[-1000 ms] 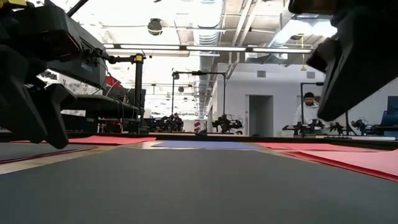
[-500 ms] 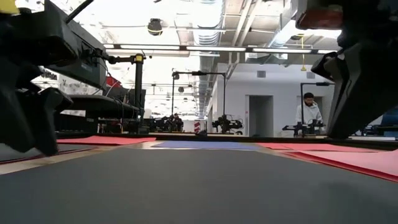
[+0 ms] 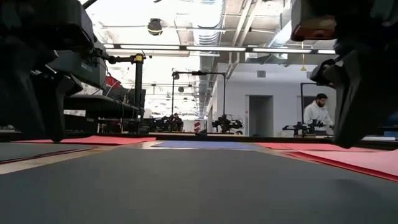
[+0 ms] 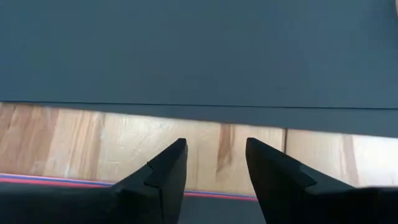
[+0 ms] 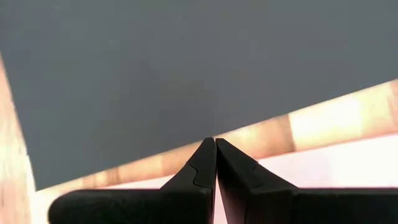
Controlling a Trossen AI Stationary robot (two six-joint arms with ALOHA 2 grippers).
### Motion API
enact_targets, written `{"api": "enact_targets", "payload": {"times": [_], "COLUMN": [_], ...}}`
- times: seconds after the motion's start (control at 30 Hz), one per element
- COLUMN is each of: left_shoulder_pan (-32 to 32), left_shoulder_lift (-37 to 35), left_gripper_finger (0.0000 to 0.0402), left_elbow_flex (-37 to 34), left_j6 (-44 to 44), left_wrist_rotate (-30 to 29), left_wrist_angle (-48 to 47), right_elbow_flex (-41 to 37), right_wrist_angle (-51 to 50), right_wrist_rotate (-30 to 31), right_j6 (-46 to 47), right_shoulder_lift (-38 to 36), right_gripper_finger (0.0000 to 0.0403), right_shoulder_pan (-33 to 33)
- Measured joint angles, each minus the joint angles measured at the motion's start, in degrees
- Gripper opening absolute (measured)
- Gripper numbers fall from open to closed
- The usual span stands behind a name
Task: Organize paper
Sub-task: Stack the black paper on top of the black paper
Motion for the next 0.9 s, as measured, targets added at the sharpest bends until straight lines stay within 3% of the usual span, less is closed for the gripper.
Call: {"api": "enact_targets", "payload": {"times": [0.33, 0.57, 0.9], "left_shoulder_pan": [0.6, 0.8, 0.8], "left_shoulder_lift": [10.5, 11.2, 11.3], "left_gripper_finger": [0.0148, 0.0148, 0.0148], "left_elbow_flex": [4.9, 6.1, 6.1], "left_j6": [2.9, 4.2, 4.2], "left_wrist_rotate": [2.3, 3.3, 3.5], "left_wrist_angle": [0.2, 0.0, -1.3], "right_elbow_flex": [0.0, 1.4, 5.2], "right_wrist_angle": [1.5, 1.8, 1.5], "right_wrist_rotate": [-0.7, -2.7, -3.3], "right_j6": [-0.2, -0.2, -1.1], "right_shoulder_lift": [2.2, 6.5, 6.9], "right_gripper_finger": [0.0000, 0.0000, 0.0000], "right_shoulder_pan": [-0.8, -1.0, -0.9]}}
